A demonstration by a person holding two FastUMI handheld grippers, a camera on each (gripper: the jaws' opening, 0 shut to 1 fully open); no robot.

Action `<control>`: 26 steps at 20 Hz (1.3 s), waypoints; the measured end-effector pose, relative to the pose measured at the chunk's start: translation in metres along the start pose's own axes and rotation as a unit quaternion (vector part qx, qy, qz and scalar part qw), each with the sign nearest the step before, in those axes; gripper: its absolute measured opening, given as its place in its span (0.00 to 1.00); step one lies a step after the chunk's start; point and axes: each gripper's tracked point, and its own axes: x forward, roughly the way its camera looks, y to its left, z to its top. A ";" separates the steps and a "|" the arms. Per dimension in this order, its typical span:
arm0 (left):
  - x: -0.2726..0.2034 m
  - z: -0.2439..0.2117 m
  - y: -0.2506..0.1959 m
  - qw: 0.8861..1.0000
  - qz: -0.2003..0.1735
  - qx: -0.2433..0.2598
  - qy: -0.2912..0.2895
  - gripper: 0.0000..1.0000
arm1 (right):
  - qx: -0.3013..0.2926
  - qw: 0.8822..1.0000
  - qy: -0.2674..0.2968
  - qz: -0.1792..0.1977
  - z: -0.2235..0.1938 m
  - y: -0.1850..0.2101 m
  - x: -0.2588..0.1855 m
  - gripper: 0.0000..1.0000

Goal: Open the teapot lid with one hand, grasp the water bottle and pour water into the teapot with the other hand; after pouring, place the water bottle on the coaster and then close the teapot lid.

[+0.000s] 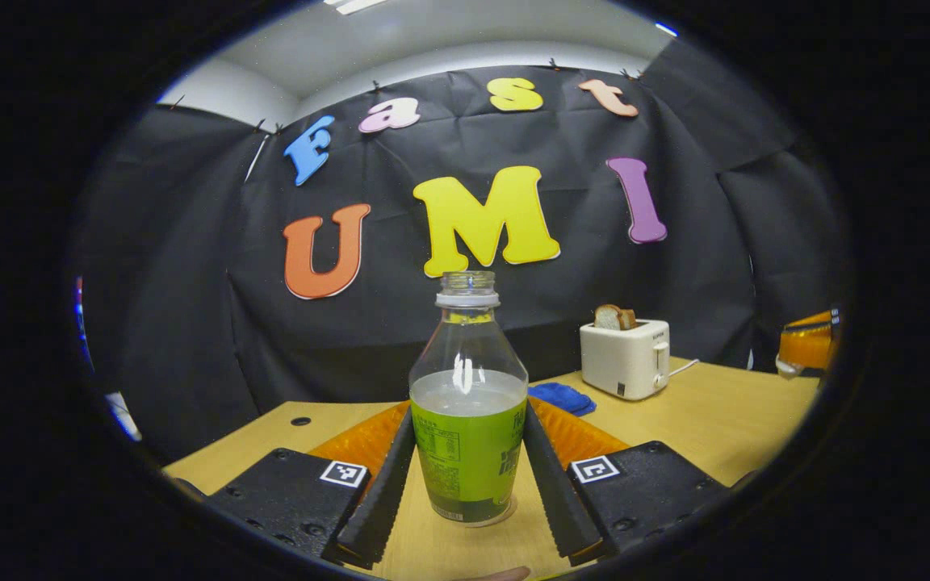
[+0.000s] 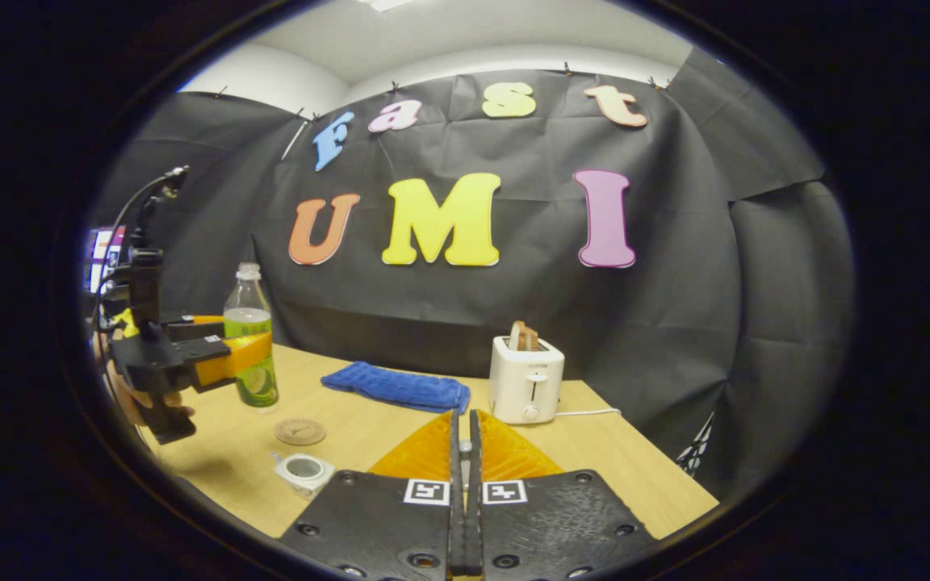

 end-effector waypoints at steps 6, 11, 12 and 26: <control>0.036 -0.046 0.006 0.998 0.020 -0.043 0.038 0.78 | 0.009 1.000 0.013 0.011 -0.012 0.007 0.003 0.00; 0.046 -0.065 -0.005 0.998 0.004 -0.035 0.055 0.78 | 0.008 0.999 0.028 0.012 -0.025 0.009 0.015 0.00; 0.046 -0.066 -0.005 0.998 0.004 -0.025 0.053 0.78 | 0.007 0.999 0.031 0.012 -0.026 0.010 0.016 0.00; 0.031 -0.029 0.008 0.999 0.017 -0.044 0.016 0.89 | -0.015 0.999 0.037 0.027 -0.036 0.033 0.018 0.00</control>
